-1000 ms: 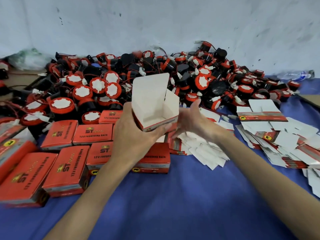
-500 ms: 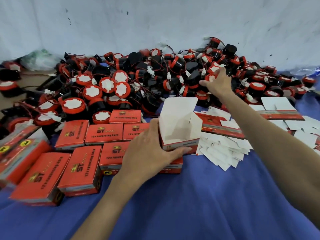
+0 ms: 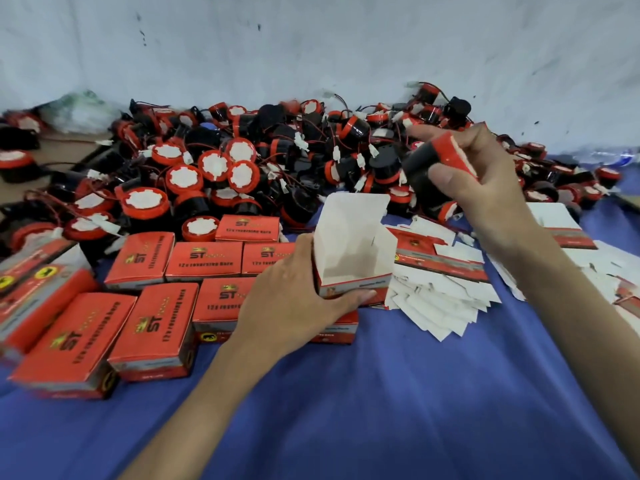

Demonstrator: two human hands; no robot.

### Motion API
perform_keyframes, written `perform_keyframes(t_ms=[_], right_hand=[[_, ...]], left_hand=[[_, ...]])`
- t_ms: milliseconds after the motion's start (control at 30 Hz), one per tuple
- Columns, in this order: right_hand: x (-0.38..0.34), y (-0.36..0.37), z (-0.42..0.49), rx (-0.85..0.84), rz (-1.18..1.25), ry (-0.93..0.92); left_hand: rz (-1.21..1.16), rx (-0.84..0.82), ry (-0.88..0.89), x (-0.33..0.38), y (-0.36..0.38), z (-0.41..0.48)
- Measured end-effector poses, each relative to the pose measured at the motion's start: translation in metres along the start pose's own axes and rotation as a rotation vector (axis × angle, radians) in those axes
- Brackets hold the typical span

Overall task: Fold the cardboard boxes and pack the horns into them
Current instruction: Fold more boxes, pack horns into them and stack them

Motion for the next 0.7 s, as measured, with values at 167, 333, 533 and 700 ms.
perform_keyframes(t_ms=[167,333,533,700], right_hand=[[0.013,0.024,-0.006,-0.12,0.087,0.016],[0.008,0.03,-0.008,-0.199,0.056,-0.045],[-0.017,0.019,-0.007,-0.058,-0.078,-0.217],[-0.039,0.005,-0.008,0.04,-0.275,-0.334]], left_hand=[[0.017,0.004,-0.012,0.0,-0.001,0.001],[0.012,0.013,-0.005,0.002,-0.003,0.0],[-0.006,0.019,-0.001,0.002,-0.004,0.0],[-0.011,0.027,0.002,0.002,-0.005,-0.001]])
Point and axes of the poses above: each hand's wrist, its own z-axis towards the middle knuckle, its own y-axis out of the palm, x = y × z, the point moved 6 cm from there along z, towards the middle knuckle, and after that the axes turned 10 degrees about z, right-handed, at the moved point
